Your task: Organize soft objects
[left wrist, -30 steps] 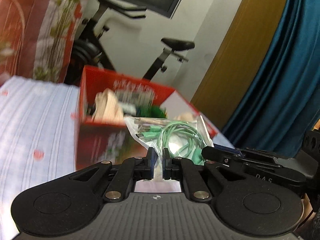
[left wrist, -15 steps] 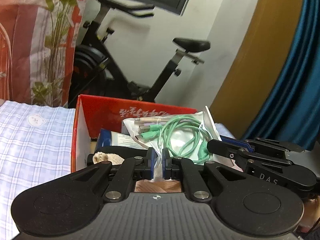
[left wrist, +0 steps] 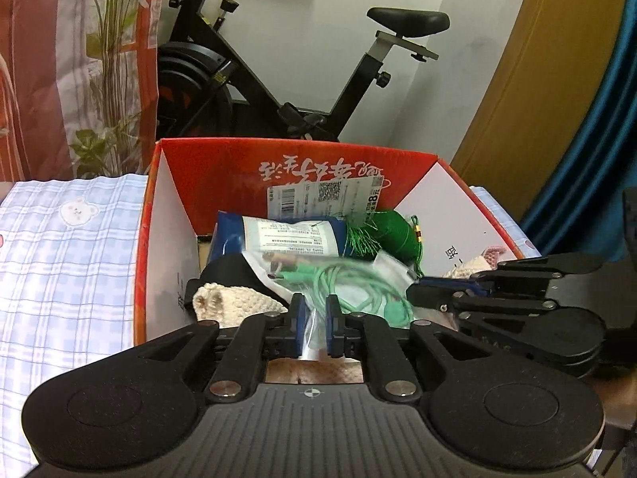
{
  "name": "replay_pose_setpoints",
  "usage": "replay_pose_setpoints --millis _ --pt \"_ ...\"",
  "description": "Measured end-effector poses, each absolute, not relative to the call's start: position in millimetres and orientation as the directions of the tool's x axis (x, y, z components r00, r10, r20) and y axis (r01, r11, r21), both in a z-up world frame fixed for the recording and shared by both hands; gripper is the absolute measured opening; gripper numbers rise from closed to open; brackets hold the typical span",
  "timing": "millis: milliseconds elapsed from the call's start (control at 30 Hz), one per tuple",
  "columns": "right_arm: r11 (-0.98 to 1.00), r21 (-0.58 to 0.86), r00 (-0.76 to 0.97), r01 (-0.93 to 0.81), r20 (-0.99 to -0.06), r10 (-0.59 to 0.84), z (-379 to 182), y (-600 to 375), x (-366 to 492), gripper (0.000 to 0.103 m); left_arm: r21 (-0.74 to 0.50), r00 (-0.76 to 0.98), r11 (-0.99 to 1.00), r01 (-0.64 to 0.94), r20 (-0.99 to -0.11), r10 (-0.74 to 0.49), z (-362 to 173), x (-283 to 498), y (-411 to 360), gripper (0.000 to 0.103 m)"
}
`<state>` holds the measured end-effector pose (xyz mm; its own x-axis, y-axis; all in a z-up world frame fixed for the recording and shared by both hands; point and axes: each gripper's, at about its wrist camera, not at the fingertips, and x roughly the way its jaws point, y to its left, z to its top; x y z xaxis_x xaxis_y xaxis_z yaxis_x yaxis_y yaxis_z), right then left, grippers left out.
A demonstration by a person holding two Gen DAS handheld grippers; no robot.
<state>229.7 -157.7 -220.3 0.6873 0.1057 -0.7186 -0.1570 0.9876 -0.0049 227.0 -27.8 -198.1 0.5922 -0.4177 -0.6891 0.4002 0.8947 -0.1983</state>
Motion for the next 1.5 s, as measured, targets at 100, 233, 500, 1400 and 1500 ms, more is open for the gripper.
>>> replay_pose_setpoints --millis 100,233,500,1400,1500 --pt "0.987 -0.021 0.667 -0.159 -0.740 0.091 -225 -154 231 0.006 -0.184 0.606 0.895 0.407 -0.679 -0.415 -193 225 -26 0.015" --pt "0.991 -0.020 0.673 -0.132 -0.736 0.075 -224 -156 230 0.007 -0.158 0.634 0.903 0.399 -0.664 -0.397 -185 223 -26 0.023" --pt "0.995 -0.033 0.767 -0.092 -0.639 0.050 -187 -160 209 0.020 -0.127 0.719 0.921 0.369 -0.588 -0.370 -155 200 -16 0.096" --pt "1.000 -0.021 0.886 0.011 -0.464 -0.019 -89 -161 115 0.103 -0.036 0.865 0.974 0.222 -0.454 -0.214 -72 119 11 0.103" --pt "0.999 -0.023 0.887 0.035 -0.460 -0.041 -82 -159 106 0.103 0.042 0.900 0.985 0.170 -0.414 -0.138 -64 106 8 0.103"
